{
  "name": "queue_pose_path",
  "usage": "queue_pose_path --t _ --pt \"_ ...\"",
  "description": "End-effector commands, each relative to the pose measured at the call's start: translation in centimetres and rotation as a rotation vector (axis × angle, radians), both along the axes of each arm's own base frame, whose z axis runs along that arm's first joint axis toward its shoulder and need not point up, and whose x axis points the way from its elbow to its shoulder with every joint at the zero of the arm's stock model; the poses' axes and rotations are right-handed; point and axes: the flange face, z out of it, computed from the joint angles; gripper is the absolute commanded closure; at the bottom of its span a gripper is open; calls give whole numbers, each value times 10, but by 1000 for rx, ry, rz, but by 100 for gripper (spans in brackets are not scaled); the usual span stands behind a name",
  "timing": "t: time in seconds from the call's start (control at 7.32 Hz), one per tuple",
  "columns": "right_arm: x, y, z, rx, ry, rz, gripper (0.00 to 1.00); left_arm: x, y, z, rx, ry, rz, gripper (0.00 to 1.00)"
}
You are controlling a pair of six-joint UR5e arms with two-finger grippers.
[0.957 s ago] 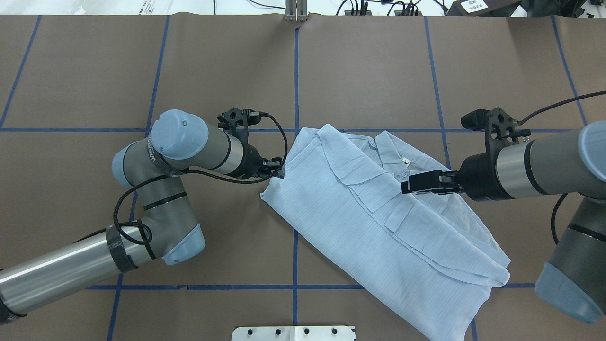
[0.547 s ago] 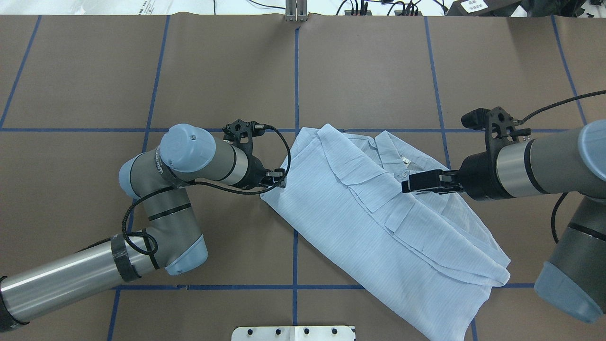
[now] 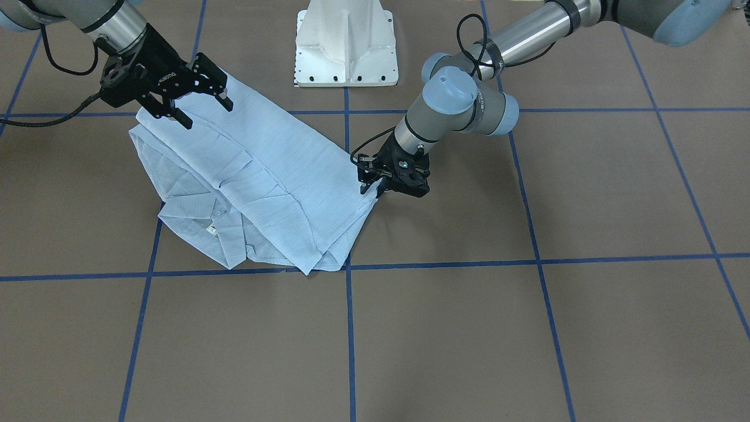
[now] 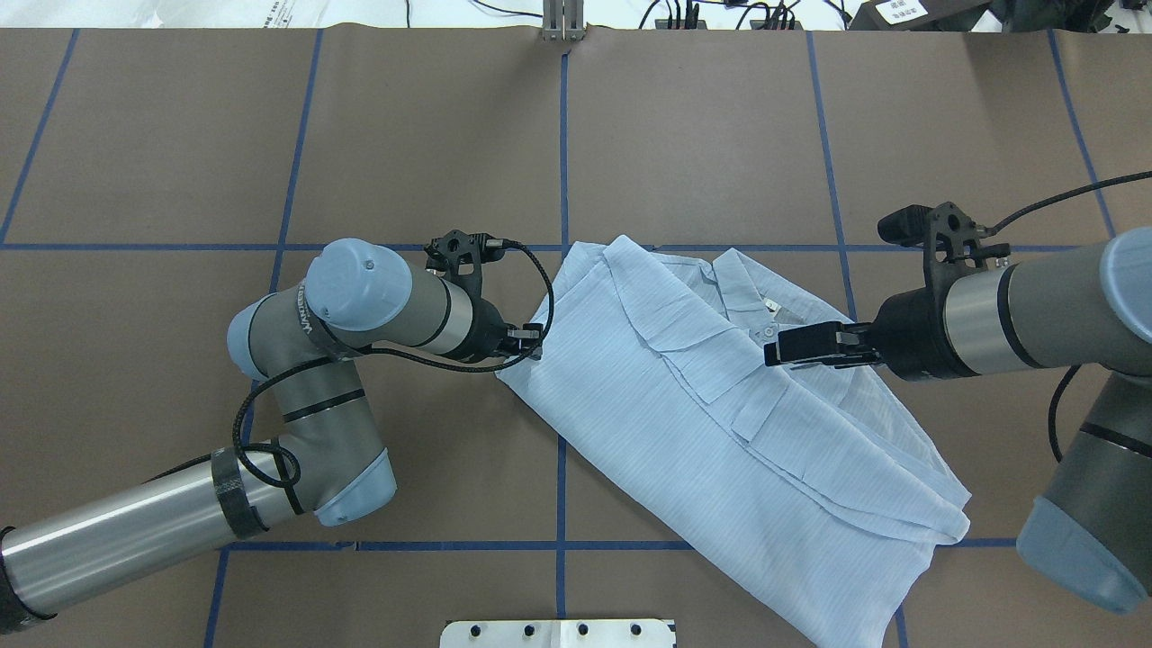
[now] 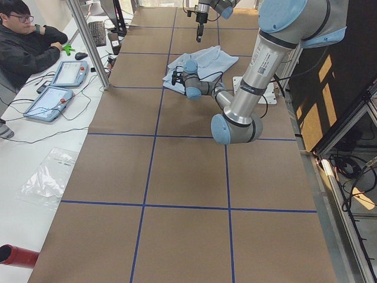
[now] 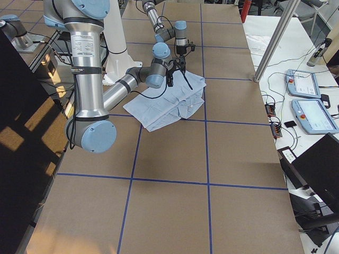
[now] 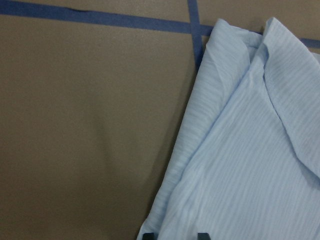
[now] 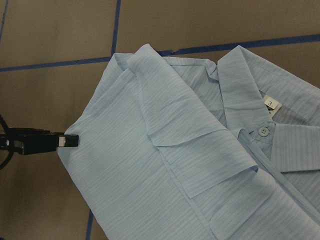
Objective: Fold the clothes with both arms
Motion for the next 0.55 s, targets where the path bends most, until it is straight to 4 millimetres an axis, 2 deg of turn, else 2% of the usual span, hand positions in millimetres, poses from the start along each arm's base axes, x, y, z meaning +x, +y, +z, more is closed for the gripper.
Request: queue_pose_path --t 0.0,0.41 --pt "-1 0 2 -3 3 -1 0 -4 2 -7 4 12 3 61" --pt "-2 -2 6 -8 10 -1 0 -7 3 -8 7 15 5 63"
